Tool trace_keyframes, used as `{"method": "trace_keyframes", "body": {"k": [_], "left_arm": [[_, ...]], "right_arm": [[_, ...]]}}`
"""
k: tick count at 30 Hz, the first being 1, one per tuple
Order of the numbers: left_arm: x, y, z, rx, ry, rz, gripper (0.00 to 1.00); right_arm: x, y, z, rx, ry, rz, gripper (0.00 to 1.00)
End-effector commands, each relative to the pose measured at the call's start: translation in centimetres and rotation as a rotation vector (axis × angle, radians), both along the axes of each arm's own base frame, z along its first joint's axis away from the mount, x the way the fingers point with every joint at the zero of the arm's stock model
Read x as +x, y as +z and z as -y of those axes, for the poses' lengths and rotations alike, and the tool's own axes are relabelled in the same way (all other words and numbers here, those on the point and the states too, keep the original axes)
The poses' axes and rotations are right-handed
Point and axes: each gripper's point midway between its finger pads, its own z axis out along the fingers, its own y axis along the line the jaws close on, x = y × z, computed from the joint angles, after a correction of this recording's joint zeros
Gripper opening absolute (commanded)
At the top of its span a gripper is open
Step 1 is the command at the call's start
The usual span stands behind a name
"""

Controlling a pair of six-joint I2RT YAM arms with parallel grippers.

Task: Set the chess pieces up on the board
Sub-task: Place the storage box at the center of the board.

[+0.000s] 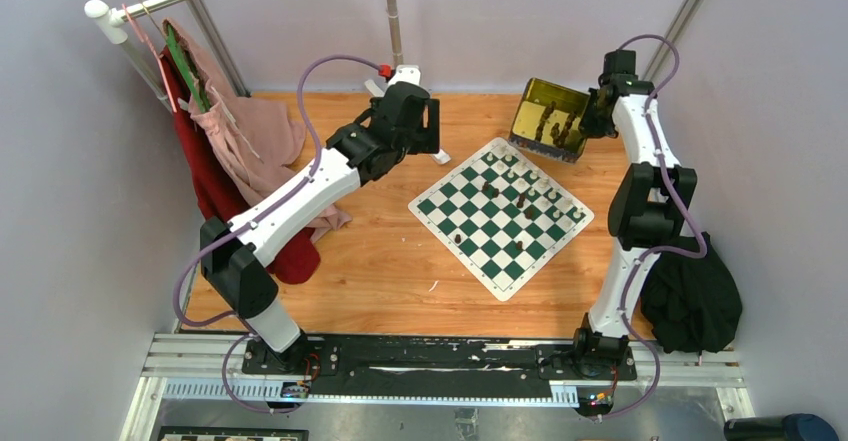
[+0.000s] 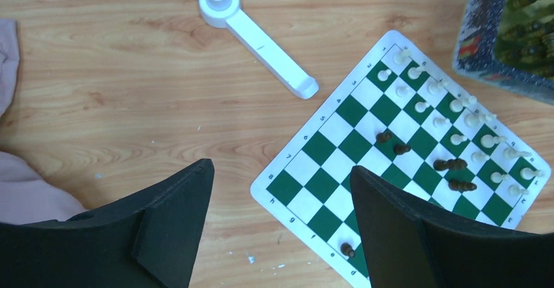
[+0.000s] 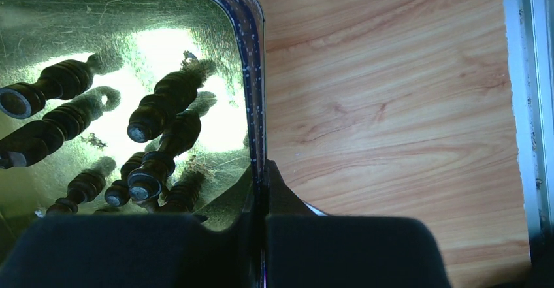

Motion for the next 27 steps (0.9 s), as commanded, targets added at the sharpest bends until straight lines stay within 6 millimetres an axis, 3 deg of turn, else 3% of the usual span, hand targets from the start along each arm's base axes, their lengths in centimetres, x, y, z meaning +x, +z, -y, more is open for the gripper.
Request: {"method": "trace_keyframes", "body": {"k": [1,12,27], "left_arm": [[-0.8,1.3,-0.4,-0.016,-0.012,0.047,0.82],[-2.1,0.6,-0.8,-0.036,-0.043,0.045,0.81],[-2.1,-0.8,-0.5,-0.01,-0.071,0.026,0.81]], "right_arm": [[0.5,-1.6,2.5,0.008,-0.126,-0.003,0.0],[-0.1,-5.0,6.3,0.01,-0.326,-0.024,0.0],[-0.3,-8.0,8.4,-0.015,-0.429,-0.062,0.0]]}}
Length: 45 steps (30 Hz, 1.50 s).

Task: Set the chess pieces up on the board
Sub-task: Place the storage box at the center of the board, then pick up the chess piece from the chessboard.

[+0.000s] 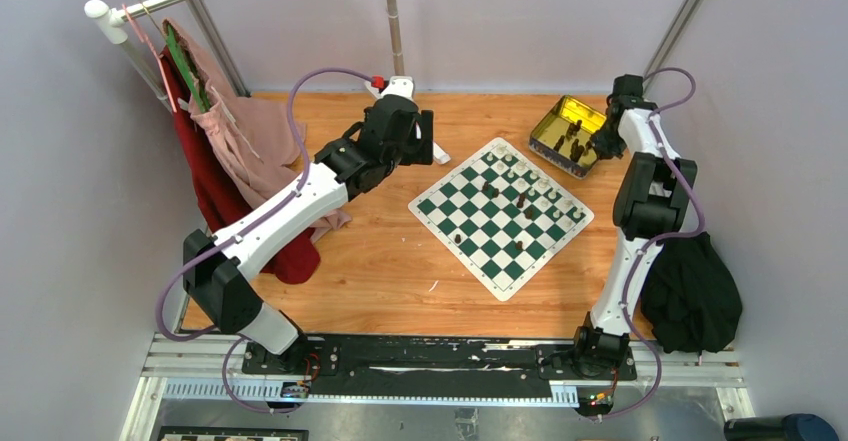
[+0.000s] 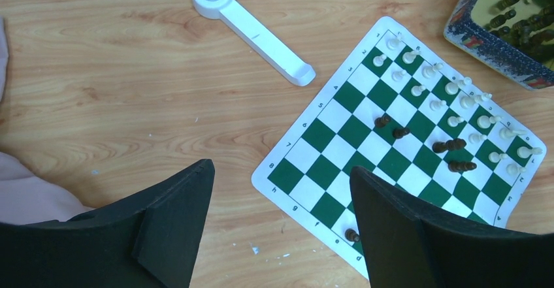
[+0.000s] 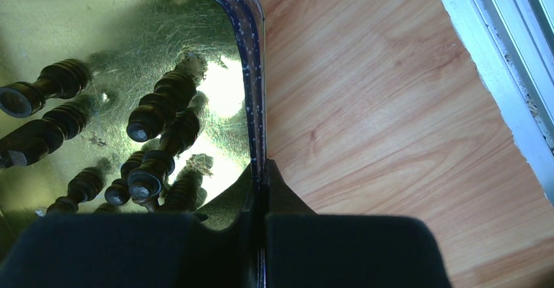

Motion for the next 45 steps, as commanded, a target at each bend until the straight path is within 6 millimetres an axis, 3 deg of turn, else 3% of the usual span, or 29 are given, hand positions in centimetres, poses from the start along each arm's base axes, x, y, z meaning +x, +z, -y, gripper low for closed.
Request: {"method": "trace_keyframes", "body": {"k": [1,14,22,28,32,37,45], "left_arm": [[-0.1,0.2,0.6,0.003,-0.028,0.016,0.81],[-0.1,-0.4,0.8,0.008,-0.045,0.007,0.82],[-0.3,-0.5,0.9,-0.001,-0.051,0.001,0.82],[-0.5,-0.6,1.0,-0.006,-0.052,-0.004,0.82],[-0.7,-0.6,1.0,-0.006,-0.054,-0.005,0.82],[-0.9,-0.4,1.1,0.0,-0.056,-0.003,0.82],[-1.4,0.1,0.9,0.001,-0.059,0.005,0.83]], "right_arm": [[-0.2,-0.7,1.3,-0.009,-0.079,0.004,0.0],[-1.1,-2.2,1.7,-0.008,-0.112,-0.03,0.0],[-1.9,-3.2,1.8,-0.004,-0.122,-0.057,0.05],[-2.5,-3.8,1.9,0.011,-0.128,-0.072,0.11],[-2.6,-3.9,1.7,0.026,-0.12,-0.073,0.24],[-2.3,-3.4,1.5,0.035,-0.104,-0.058,0.39],[-1.3,0.5,1.3,0.015,-0.063,0.023,0.41]]}}
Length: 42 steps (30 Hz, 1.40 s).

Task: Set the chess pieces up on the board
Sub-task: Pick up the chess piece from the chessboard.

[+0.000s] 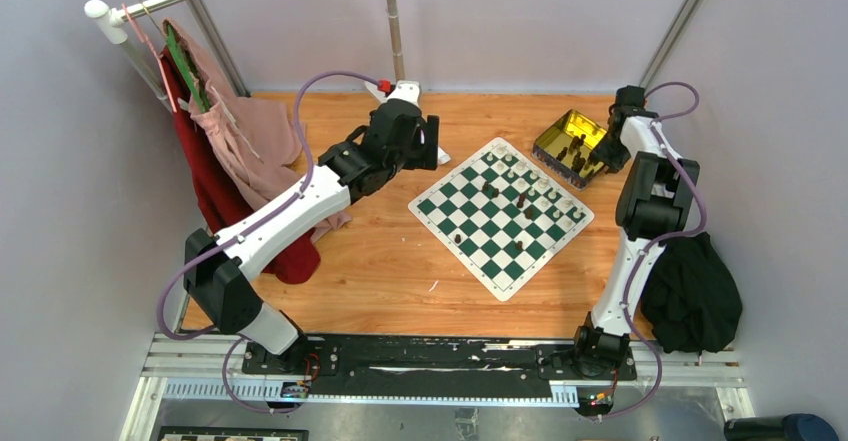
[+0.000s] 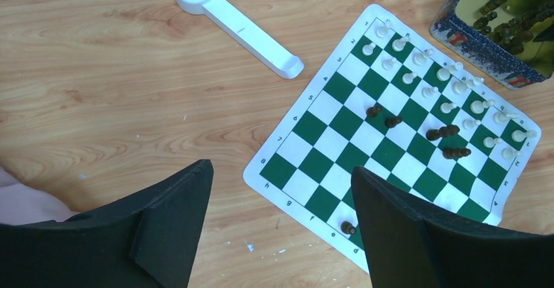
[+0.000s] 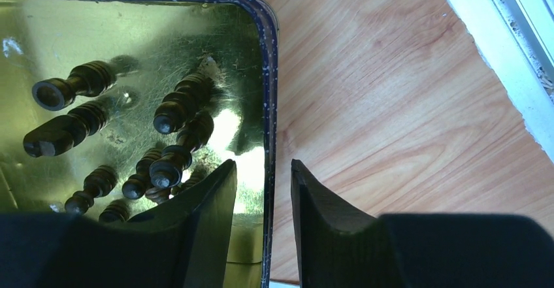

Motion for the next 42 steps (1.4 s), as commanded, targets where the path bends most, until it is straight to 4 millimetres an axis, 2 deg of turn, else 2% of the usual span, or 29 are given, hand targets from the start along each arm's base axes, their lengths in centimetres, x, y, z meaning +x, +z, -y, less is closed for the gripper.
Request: {"method": "trace_keyframes", "body": {"k": [1,7,12,14,19,21,24,30,35,42], "left_arm": [[-0.9,0.8,-0.2,-0.005,-0.006,0.015,0.84],[-1.7,0.7,-0.8,-0.012,-0.003,0.012,0.84],[-2.4,0.3,-0.8,-0.024,-0.016,-0.013,0.85],[-2.8,0.1,-1.0,-0.024,-0.015,-0.024,0.85],[-3.7,-0.1,-2.0,-0.029,0.002,-0.033,0.85],[-4.1,-0.1,-2.4,-0.035,0.008,-0.03,0.85],[-4.7,-0.3,-2.9,-0.041,0.009,-0.034,0.84],[-5.6,-0.2,-3.5,-0.055,0.006,-0.035,0.84],[-6.0,-0.3,-3.9,-0.054,0.008,-0.035,0.84],[-6.3,-0.7,-4.0,-0.055,0.007,-0.042,0.83]], "right_arm": [[0.6,4.3,0.3,-0.028,0.028,0.081,0.41],[0.7,8.5,-1.7,-0.092,0.107,0.133,0.42],[0.3,11.8,-6.0,-0.16,0.263,0.157,0.43],[-0.1,12.9,-8.3,-0.19,0.354,0.158,0.44],[-1.1,14.4,-17.0,-0.205,0.674,0.155,0.44],[-1.5,14.6,-19.5,-0.206,0.768,0.147,0.43],[-2.6,14.0,-23.5,-0.169,0.901,0.122,0.39],[-4.5,11.5,-28.0,-0.103,1.034,0.049,0.35],[-5.6,8.9,-30.2,-0.064,1.095,-0.015,0.35],[-6.6,6.0,-31.6,-0.029,1.128,-0.078,0.35]]}}
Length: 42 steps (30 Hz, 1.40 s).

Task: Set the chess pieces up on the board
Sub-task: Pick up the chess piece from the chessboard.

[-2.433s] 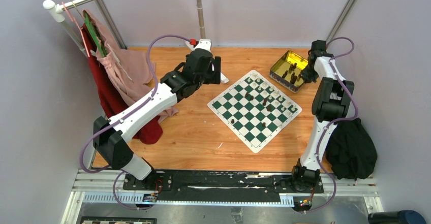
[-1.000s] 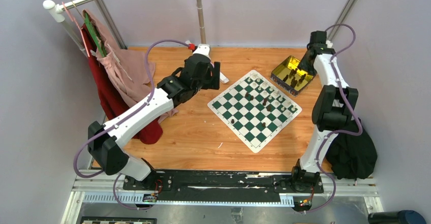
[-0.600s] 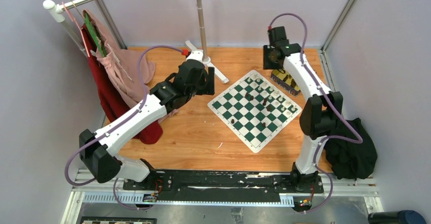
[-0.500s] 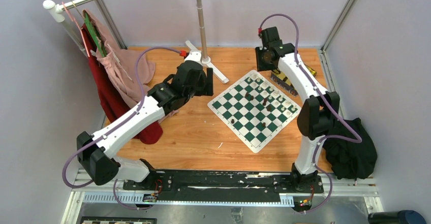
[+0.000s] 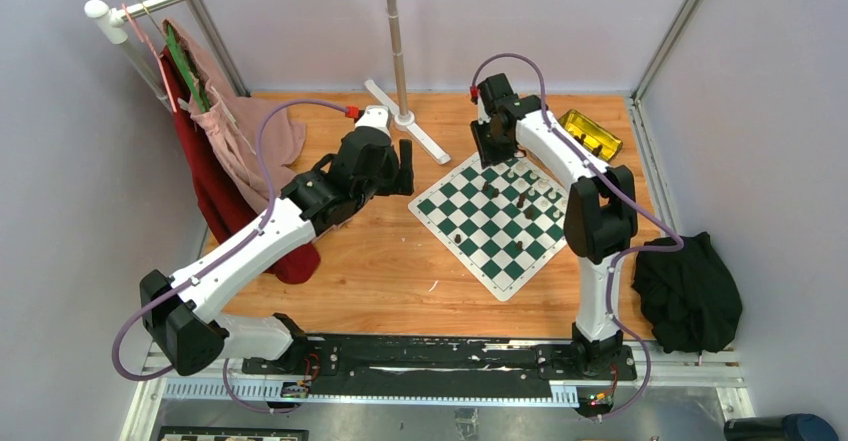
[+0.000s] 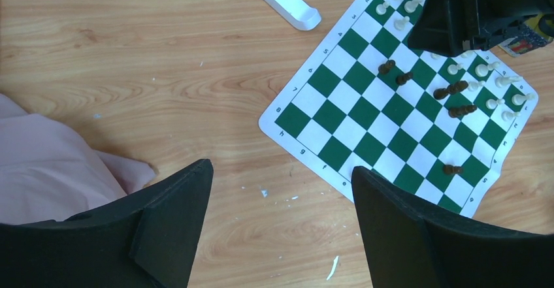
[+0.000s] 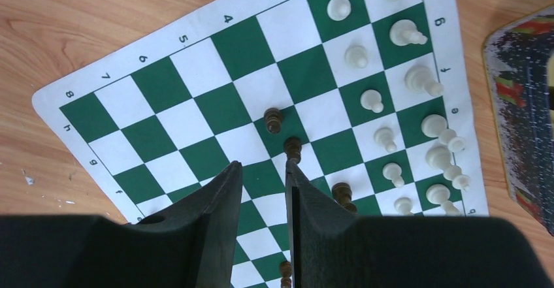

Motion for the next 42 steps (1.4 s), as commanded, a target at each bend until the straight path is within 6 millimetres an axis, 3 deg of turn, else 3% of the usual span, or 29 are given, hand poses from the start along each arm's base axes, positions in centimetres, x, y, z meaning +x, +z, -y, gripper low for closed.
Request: {"method": "trace_keyframes", "body": {"k": [1,17,42], "left_arm": [[-0.7,0.0,0.2,-0.008,-0.015,-0.006,0.83],[-0.9,-1.0,0.2,0.002,-0.019,-0.03,0.83],[-0.1,-1.8,1.0,0.056,-0.058,-0.04,0.82]], "right_arm": [[-1.9,-2.3,-0.9,-0.013,0.045,-0.086,0.35],[-2.7,-6.4,-1.0,-0.027,0.052,-0.16,0.35],[-0.8,-8.6,-0.5,-0.003,0.015,-0.181,0.35]]}}
